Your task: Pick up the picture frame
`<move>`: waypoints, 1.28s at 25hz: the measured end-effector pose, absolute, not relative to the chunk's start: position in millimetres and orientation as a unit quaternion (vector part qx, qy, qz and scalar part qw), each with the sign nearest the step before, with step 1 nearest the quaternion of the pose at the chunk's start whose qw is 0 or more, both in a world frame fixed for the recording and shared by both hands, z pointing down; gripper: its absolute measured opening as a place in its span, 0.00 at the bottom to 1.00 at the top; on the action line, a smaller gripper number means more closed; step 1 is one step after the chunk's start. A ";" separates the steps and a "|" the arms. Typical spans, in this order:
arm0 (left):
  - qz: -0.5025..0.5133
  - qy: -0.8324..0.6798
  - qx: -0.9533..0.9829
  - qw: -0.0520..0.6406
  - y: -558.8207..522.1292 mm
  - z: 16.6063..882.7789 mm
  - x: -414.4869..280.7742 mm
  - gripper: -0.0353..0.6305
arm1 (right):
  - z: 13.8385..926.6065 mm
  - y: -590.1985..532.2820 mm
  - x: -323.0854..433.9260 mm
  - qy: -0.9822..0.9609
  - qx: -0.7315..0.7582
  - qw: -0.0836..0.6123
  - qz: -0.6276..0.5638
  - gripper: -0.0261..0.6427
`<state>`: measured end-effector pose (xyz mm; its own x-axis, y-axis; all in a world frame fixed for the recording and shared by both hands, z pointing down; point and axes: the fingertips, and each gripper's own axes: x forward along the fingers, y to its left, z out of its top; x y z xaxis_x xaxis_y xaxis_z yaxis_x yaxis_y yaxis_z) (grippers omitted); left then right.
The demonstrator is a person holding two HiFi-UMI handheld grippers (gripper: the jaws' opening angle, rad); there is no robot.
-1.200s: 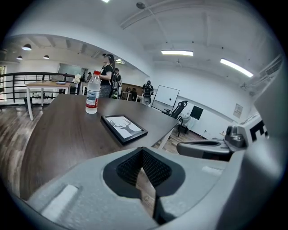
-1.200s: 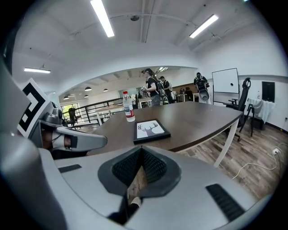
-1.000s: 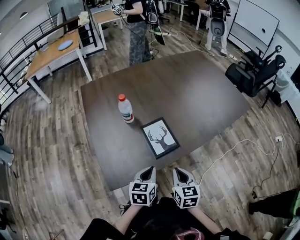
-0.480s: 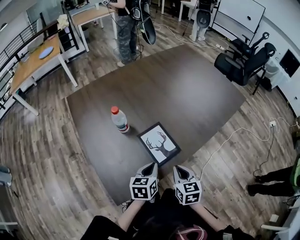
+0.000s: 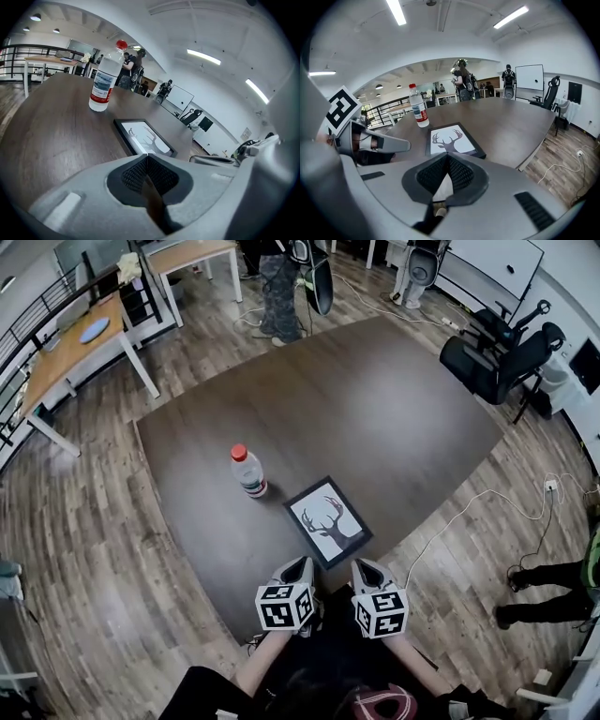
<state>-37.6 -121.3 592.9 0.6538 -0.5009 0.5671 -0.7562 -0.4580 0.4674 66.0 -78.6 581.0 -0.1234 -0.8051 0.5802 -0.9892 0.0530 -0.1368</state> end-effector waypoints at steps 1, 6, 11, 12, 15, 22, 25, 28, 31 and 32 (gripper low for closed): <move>0.179 -0.379 0.833 0.361 -122.1 593.4 -37.7 0.07 | 581.1 -81.5 67.4 -0.705 0.636 0.179 0.259 0.05; 0.181 -0.409 0.814 0.370 -137.1 593.7 -32.1 0.07 | 580.5 -101.0 85.1 -0.712 0.625 0.187 0.260 0.05; 0.182 -0.429 0.801 0.376 -153.2 591.6 -16.5 0.07 | 586.5 -128.3 105.8 -0.732 0.584 0.209 0.281 0.05; 0.181 -0.434 0.797 0.379 -155.5 592.2 -14.0 0.07 | 586.8 -134.3 110.0 -0.735 0.579 0.212 0.281 0.05; 0.172 -0.448 0.781 0.399 -166.7 593.2 -9.6 0.13 | 585.9 -156.2 120.6 -0.744 0.569 0.218 0.275 0.05; 0.183 -0.495 0.742 0.414 -185.9 603.6 -7.5 0.21 | 595.2 -192.5 130.0 -0.768 0.527 0.237 0.277 0.08; 0.186 -0.520 0.723 0.414 -192.5 606.9 -13.2 0.23 | 605.4 -201.9 129.1 -0.773 0.510 0.253 0.280 0.14; 0.187 -0.538 0.706 0.421 -195.4 611.1 -16.1 0.26 | 621.4 -203.9 123.3 -0.779 0.473 0.274 0.305 0.18; 0.196 -0.537 0.697 0.433 -196.3 618.0 -13.2 0.30 | 627.2 -209.1 122.0 -0.785 0.461 0.287 0.299 0.19; 0.200 -0.536 0.696 0.434 -196.0 619.6 -12.5 0.30 | 627.9 -210.7 121.5 -0.786 0.460 0.290 0.295 0.19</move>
<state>-12.5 -196.0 619.6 0.3454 -0.5728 0.7434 -0.9196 -0.0484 0.3899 121.5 -210.7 627.9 -0.4091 -0.5513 0.7271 -0.8937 0.4027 -0.1975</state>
